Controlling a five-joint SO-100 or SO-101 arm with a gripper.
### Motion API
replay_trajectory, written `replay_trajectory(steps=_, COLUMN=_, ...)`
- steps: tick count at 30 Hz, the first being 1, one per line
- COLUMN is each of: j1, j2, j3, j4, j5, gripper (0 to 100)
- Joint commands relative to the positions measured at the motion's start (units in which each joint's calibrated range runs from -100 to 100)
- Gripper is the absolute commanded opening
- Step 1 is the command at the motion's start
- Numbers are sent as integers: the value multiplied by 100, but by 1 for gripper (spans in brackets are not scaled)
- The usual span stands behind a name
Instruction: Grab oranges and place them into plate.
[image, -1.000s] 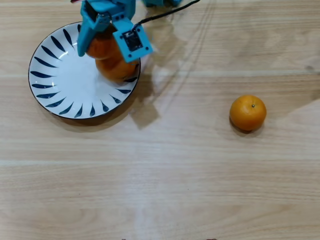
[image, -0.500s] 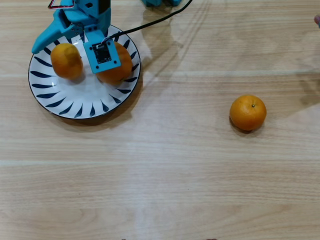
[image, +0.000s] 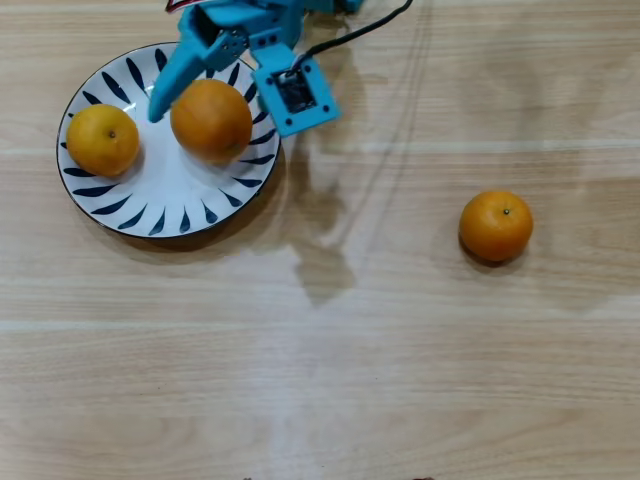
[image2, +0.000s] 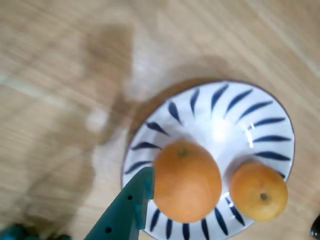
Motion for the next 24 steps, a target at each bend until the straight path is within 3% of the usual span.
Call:
replay_trajectory(steps=1, j1=-1273, j2=-265, j3=-683, j4=167, j5=-607, gripper=40)
replay_trajectory(steps=6, j1=-2660, j2=14, j3=-683, j4=-125, j5=-1370, gripper=33)
replay_trajectory(steps=9, j1=-3345, j2=547, j3=-683, j4=-873, j5=-1747, gripper=29)
replay_trajectory(steps=13, j1=-3740, j2=1071, j3=-683, j4=-1612, j5=-2061, gripper=26)
replay_trajectory(steps=16, j1=-3942, j2=1426, j3=-683, j4=-2119, j5=-2228, gripper=31)
replay_trajectory(steps=21, j1=-4232, j2=1823, j3=-674, j4=-2824, j5=-2317, gripper=48)
replay_trajectory(steps=24, j1=-4337, j2=1967, j3=-475, j4=-3279, j5=-2473, gripper=51)
